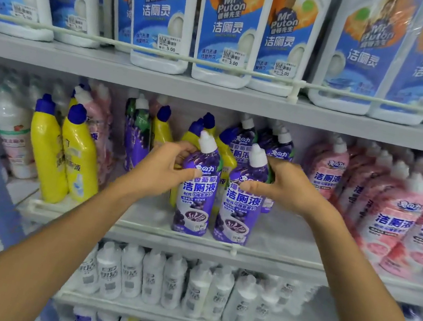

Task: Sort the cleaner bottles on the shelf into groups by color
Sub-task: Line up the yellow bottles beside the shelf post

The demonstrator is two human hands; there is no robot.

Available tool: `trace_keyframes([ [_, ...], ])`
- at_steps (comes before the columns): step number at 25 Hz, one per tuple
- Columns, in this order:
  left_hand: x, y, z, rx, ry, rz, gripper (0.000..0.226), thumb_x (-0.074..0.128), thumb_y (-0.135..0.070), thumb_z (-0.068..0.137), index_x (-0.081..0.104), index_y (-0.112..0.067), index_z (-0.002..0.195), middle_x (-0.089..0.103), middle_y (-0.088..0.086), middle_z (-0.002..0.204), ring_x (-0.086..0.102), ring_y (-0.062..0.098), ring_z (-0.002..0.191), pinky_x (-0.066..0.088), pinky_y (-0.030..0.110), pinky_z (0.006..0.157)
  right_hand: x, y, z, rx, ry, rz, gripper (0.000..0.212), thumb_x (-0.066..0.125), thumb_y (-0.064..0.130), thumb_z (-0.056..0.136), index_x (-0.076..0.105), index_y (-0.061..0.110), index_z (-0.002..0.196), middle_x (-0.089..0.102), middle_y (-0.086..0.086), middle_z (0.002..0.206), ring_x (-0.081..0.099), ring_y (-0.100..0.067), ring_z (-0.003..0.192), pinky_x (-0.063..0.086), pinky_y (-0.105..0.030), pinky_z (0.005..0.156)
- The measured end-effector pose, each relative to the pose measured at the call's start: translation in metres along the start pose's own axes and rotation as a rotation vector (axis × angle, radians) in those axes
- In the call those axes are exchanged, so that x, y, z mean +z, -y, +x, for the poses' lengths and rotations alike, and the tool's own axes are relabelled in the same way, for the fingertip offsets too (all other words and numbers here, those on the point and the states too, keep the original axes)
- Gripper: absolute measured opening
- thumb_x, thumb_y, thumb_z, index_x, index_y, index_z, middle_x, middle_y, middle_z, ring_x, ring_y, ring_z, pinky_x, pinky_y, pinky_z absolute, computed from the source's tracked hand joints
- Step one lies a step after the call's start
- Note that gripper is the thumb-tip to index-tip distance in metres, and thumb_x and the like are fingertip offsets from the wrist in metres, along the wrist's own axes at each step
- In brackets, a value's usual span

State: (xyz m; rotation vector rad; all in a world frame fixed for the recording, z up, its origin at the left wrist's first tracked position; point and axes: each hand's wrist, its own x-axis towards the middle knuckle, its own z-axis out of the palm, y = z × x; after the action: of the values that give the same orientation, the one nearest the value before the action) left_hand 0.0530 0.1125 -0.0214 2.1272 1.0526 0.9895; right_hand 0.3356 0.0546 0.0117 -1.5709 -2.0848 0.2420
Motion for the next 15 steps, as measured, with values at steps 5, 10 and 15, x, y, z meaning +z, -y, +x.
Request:
trace_keyframes([
  [5, 0.054, -0.02, 0.026, 0.049, 0.012, -0.018, 0.046, 0.077, -0.019, 0.088, 0.059, -0.014, 0.13, 0.068, -0.007, 0.109, 0.063, -0.005, 0.093, 0.049, 0.009, 0.078, -0.025, -0.044, -0.017, 0.054, -0.027, -0.013, 0.073, 0.07, 0.08, 0.065, 0.063, 0.021, 0.107, 0.075, 0.001, 0.097, 0.069, -0.019, 0.09, 0.055, -0.032, 0.082],
  [10, 0.085, -0.029, 0.056, 0.088, 0.047, -0.008, 0.045, 0.081, -0.024, 0.085, 0.061, -0.019, 0.125, 0.068, -0.01, 0.109, 0.066, 0.006, 0.096, 0.056, 0.027, 0.088, -0.032, -0.068, -0.027, 0.114, -0.158, 0.047, 0.054, 0.081, 0.052, 0.07, 0.064, 0.019, 0.109, 0.067, 0.016, 0.09, 0.059, 0.01, 0.077, 0.041, -0.003, 0.065],
  [15, 0.075, -0.033, 0.086, 0.034, 0.244, 0.028, 0.053, 0.09, -0.03, 0.07, 0.066, -0.029, 0.118, 0.073, -0.005, 0.106, 0.07, 0.02, 0.101, 0.059, 0.043, 0.088, -0.001, -0.097, -0.047, 0.136, -0.32, 0.21, 0.06, 0.084, 0.056, 0.068, 0.061, 0.027, 0.116, 0.074, 0.017, 0.099, 0.068, 0.005, 0.091, 0.056, -0.026, 0.082],
])
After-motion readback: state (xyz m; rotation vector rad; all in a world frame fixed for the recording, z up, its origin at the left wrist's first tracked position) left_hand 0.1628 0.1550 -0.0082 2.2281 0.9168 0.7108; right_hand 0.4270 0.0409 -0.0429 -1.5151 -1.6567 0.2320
